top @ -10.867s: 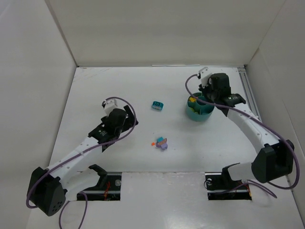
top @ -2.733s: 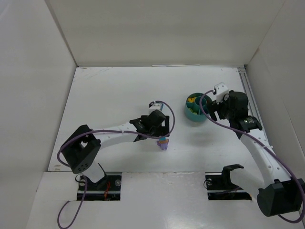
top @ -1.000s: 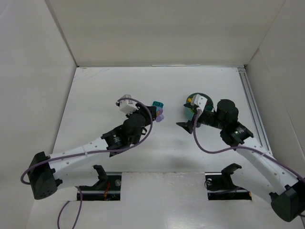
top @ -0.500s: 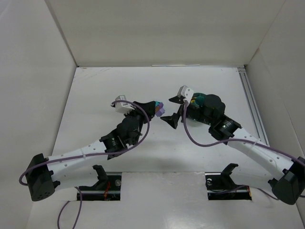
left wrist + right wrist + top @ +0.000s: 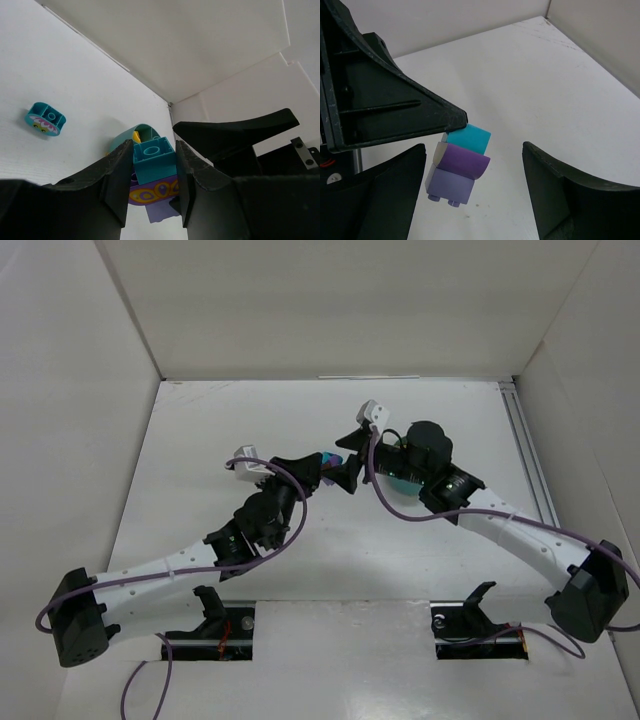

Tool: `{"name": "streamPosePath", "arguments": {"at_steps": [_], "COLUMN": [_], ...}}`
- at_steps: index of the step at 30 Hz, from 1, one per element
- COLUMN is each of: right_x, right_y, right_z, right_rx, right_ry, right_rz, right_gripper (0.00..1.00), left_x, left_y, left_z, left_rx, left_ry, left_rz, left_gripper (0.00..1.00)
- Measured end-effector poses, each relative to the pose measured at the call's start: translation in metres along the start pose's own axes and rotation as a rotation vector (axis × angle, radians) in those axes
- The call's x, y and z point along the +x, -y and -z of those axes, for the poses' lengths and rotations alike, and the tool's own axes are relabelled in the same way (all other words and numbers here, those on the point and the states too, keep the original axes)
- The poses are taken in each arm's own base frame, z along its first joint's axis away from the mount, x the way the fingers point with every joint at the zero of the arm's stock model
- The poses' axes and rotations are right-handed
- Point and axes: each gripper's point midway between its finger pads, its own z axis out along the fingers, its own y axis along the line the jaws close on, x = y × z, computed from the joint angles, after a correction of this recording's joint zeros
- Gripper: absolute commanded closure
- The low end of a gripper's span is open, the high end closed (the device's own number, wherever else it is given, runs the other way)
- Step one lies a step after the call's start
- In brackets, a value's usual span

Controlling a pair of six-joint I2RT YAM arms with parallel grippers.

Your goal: Sort the legos into containers by color

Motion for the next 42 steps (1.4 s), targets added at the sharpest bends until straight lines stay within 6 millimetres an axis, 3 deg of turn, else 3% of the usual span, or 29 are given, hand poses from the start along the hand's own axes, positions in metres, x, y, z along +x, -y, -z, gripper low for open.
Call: {"name": "streamPosePath", "arguments": {"at_steps": [7,9,10,12,13,16,22,26,29,32,37,42], "right_x": [0.002,0.002,0.003,0.003,0.003,0.002,0.007,0.019,0.031,0.039,0.046,0.054], "right_y": [-0.005,-0.006,-0.007,-0.008,-0.009,-0.008,-0.007,0.001,0.015,0.029,0.067,0.114], "right_z": [-0.006,-0.01,-0.012,-0.015,-0.015,-0.015,-0.005,0.019,0.045,0.073,0.13,0.199], "right_rx": [-0.038,-0.056,-0.066,-0.079,-0.083,-0.086,-0.106,-0.093,-0.042,0.028,0.242,0.618], "right_ry": [-0.002,-0.002,-0.003,-0.005,-0.004,-0.002,0.002,-0.002,-0.007,-0.012,-0.054,-0.186], "right_rz": [-0.027,-0.03,-0.031,-0.036,-0.038,-0.042,-0.042,-0.05,-0.063,-0.072,-0.061,-0.057], "right_gripper": [0.32,0.39,0.5,0.57,0.65,0.73,0.77,0.79,0.79,0.79,0.79,0.79], "left_x": [-0.002,-0.002,-0.002,-0.002,-0.002,-0.002,0.002,-0.002,-0.015,-0.015,0.008,0.058], "left_y": [0.006,0.006,0.005,0.004,0.004,0.004,0.005,-0.002,-0.011,-0.012,0.005,0.043], "left_z": [0.0,0.001,0.001,0.001,0.001,0.001,0.003,-0.008,-0.021,-0.027,-0.047,-0.084], "left_rx": [0.024,0.03,0.03,0.029,0.029,0.029,0.03,-0.024,-0.074,-0.085,-0.048,0.073], "left_ry": [0.008,0.012,0.013,0.015,0.015,0.017,0.003,0.024,0.064,0.066,-0.006,-0.164], "left_rz": [0.007,0.01,0.007,-0.003,-0.006,-0.013,-0.027,-0.063,-0.083,-0.111,-0.232,-0.407], "left_gripper": [0.84,0.84,0.84,0.84,0.84,0.84,0.84,0.84,0.84,0.84,0.83,0.79]}}
